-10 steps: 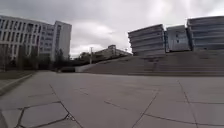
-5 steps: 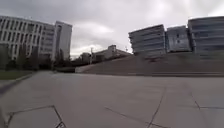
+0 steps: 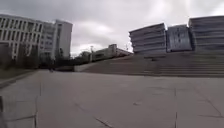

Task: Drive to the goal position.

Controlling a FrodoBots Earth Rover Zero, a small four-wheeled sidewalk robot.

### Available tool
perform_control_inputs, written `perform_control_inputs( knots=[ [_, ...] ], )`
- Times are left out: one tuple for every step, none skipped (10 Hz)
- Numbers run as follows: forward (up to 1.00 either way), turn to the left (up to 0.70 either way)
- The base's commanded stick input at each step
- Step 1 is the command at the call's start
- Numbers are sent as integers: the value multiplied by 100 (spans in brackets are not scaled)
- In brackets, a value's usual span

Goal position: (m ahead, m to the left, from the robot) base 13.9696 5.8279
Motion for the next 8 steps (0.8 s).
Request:
perform_control_inputs(
  knots=[
    [100,40],
    [100,39],
    [100,39],
    [100,35],
    [100,11],
    [100,11],
    [100,5],
    [100,7]
  ],
)
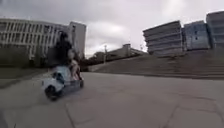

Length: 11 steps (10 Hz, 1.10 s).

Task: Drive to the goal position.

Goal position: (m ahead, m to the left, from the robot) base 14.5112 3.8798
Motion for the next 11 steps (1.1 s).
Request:
perform_control_inputs(
  knots=[
    [100,13],
    [100,16],
    [100,25],
    [100,20],
    [100,14],
    [100,18],
    [100,15],
    [100,33],
    [100,39],
    [100,31],
    [100,23]
  ],
)
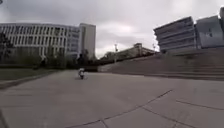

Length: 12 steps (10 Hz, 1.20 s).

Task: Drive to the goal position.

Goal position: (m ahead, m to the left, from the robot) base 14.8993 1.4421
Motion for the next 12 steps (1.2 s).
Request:
perform_control_inputs(
  knots=[
    [100,13],
    [100,11],
    [100,10],
    [100,22],
    [100,40],
    [100,36],
    [100,40],
    [100,7],
    [100,5],
    [100,4],
    [100,3],
    [100,3]
  ],
)
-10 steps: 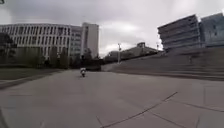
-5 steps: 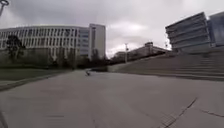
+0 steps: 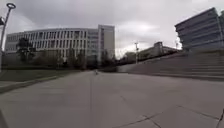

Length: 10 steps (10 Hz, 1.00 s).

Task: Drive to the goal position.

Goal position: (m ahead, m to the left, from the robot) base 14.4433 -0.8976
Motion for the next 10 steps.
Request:
perform_control_inputs(
  knots=[
    [100,1],
    [100,0],
    [100,0],
    [100,0],
    [100,0],
    [100,0],
    [100,0],
    [100,0],
    [100,0],
    [100,0]
  ],
)
